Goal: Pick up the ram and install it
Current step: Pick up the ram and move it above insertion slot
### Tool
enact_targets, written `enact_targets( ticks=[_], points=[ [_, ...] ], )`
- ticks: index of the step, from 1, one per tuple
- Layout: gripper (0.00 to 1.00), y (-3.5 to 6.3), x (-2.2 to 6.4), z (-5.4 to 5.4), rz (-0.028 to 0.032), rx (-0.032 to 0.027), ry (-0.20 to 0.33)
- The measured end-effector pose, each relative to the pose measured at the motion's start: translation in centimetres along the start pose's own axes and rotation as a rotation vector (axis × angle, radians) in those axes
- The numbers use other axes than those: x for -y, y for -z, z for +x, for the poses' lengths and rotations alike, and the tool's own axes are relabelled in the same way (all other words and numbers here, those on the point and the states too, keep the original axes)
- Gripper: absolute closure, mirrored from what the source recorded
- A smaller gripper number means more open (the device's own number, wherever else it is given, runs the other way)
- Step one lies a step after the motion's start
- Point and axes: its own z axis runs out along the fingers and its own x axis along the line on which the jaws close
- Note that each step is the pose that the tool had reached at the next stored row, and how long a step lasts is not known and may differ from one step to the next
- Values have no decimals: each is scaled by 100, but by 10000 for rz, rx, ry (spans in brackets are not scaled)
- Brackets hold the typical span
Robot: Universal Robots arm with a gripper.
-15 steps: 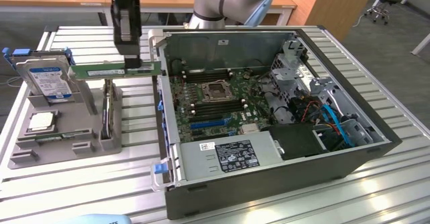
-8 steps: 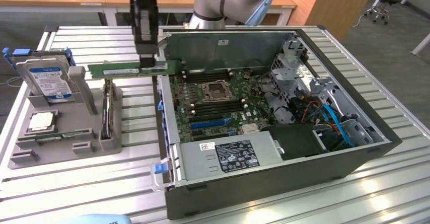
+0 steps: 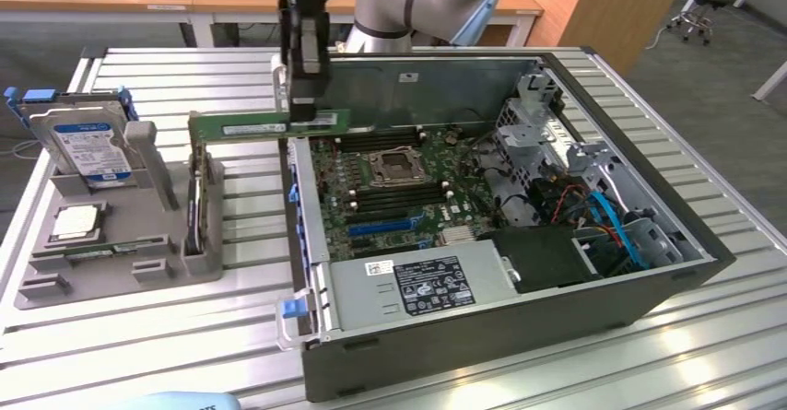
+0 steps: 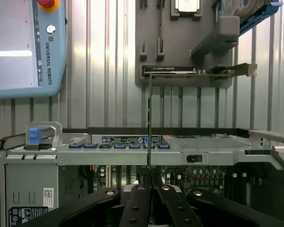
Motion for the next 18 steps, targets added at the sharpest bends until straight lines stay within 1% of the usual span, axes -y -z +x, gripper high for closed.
enact_targets(
  ticks=[1,2,12,18],
  points=[
    [88,1,27,0,0,-1,-1],
    [88,6,143,-2,-1,-2,0],
    [88,19,504,-6,0,-1,1],
    [88,26,698,-9,0,0,0]
  ],
)
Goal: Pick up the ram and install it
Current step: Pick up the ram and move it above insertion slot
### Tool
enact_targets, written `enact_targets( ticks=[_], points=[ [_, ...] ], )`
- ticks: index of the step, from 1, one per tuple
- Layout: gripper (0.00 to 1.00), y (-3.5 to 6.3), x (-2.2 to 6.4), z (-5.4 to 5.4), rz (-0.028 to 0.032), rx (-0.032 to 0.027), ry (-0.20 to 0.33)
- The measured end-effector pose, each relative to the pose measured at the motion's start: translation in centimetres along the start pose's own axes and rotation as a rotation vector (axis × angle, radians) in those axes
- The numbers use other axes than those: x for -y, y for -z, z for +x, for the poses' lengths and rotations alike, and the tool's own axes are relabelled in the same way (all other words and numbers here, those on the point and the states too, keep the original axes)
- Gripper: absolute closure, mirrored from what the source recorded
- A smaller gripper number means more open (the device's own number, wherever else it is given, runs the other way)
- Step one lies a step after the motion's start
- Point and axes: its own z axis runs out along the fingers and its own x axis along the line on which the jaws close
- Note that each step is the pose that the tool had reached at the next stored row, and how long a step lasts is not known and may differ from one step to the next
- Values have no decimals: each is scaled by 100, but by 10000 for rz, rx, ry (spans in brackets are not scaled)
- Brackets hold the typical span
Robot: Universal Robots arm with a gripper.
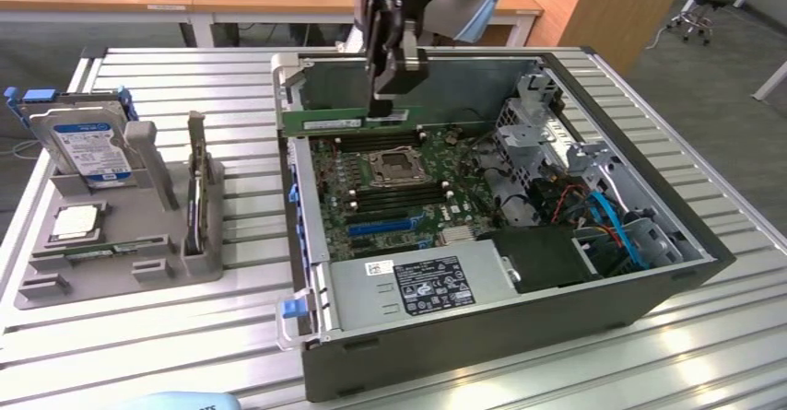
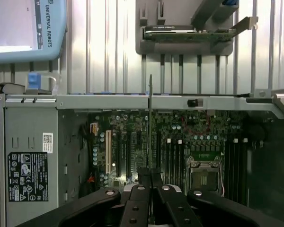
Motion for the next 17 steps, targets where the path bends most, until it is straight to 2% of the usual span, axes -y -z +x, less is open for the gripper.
enact_targets(
  ticks=[8,17],
  points=[
    [88,11,303,-4,0,-1,2],
    [88,22,603,-8,0,0,2]
  ],
)
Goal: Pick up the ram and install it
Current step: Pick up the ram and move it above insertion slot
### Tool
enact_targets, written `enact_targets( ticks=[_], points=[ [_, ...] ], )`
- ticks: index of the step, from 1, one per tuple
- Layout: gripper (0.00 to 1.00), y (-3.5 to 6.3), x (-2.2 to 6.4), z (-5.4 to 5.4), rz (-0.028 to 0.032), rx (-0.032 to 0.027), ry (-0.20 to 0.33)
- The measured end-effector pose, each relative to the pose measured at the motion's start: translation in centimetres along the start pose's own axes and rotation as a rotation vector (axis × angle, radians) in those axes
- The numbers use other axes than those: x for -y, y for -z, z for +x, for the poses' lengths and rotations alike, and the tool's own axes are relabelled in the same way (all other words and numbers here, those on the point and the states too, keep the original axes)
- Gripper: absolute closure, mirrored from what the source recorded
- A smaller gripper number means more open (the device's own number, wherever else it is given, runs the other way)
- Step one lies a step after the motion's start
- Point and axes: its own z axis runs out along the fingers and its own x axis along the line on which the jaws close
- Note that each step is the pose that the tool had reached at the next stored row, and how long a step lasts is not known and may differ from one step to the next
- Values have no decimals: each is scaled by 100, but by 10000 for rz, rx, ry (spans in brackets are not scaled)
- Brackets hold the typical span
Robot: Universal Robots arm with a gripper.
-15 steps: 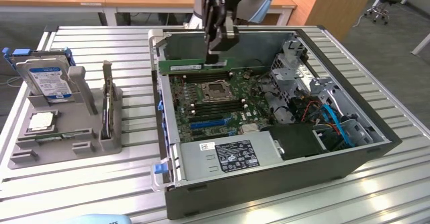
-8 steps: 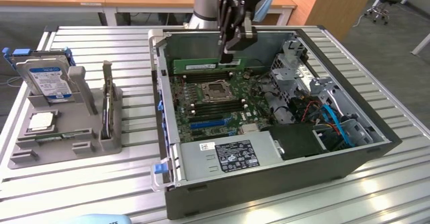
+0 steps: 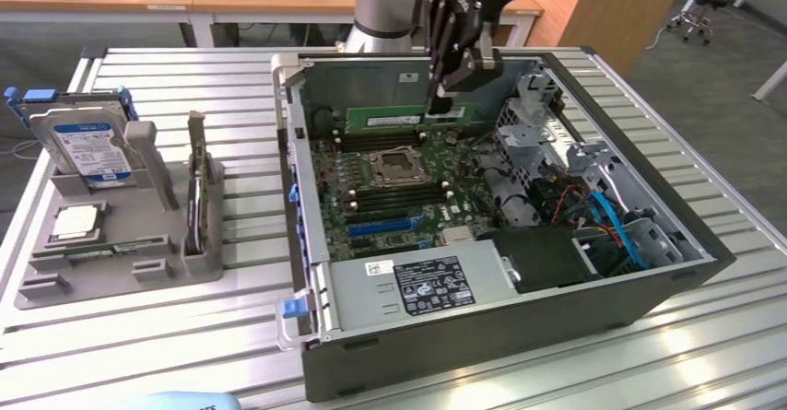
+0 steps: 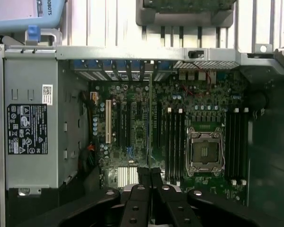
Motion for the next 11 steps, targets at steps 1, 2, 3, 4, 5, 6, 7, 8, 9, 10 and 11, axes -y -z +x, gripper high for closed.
enact_targets(
  ticks=[1,2,3,4,5,6,7,8,9,10,11],
  points=[
    [88,1,31,-1,0,-1,-1],
    [88,2,59,-1,-1,-1,-1],
    [88,3,85,-1,0,0,-2],
    [88,4,111,-2,-1,0,-1],
    [88,5,138,-2,-1,-1,0],
    [88,6,165,-2,-1,-1,0],
    [88,7,190,-2,-1,-1,-1],
    [88,8,216,-3,-1,0,-1],
    [88,9,235,-3,0,0,-2],
    [88,9,248,-3,0,0,-1],
    [88,10,254,-3,-1,0,0]
  ],
)
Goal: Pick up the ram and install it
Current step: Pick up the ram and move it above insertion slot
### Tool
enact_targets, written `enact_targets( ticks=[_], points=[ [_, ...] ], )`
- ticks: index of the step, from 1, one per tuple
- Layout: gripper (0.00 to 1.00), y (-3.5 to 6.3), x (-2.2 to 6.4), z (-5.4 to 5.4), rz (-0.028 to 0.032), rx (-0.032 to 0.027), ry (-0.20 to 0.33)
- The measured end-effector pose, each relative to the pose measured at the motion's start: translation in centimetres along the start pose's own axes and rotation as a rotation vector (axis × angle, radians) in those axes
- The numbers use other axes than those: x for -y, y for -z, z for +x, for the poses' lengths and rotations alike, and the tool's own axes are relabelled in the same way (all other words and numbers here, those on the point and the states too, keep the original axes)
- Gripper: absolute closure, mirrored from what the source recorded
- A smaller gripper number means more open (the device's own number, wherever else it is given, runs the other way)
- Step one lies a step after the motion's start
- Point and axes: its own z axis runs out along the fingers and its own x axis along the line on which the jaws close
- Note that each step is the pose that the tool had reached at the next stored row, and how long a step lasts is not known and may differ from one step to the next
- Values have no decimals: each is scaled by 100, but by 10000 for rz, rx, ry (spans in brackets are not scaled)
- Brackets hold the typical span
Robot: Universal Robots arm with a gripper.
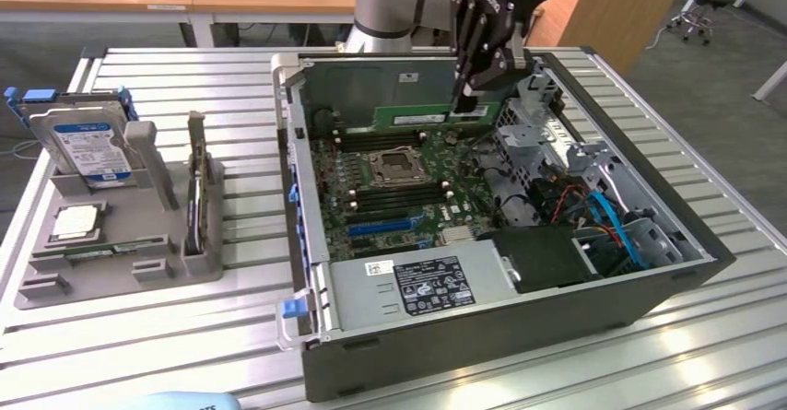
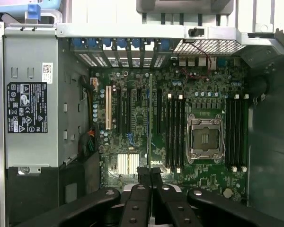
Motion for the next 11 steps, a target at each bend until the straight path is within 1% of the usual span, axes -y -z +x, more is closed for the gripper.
enact_targets(
  ticks=[6,11],
  points=[
    [88,-1,0,-9,1,1,-2],
    [88,-4,0,-71,0,0,-1]
  ],
)
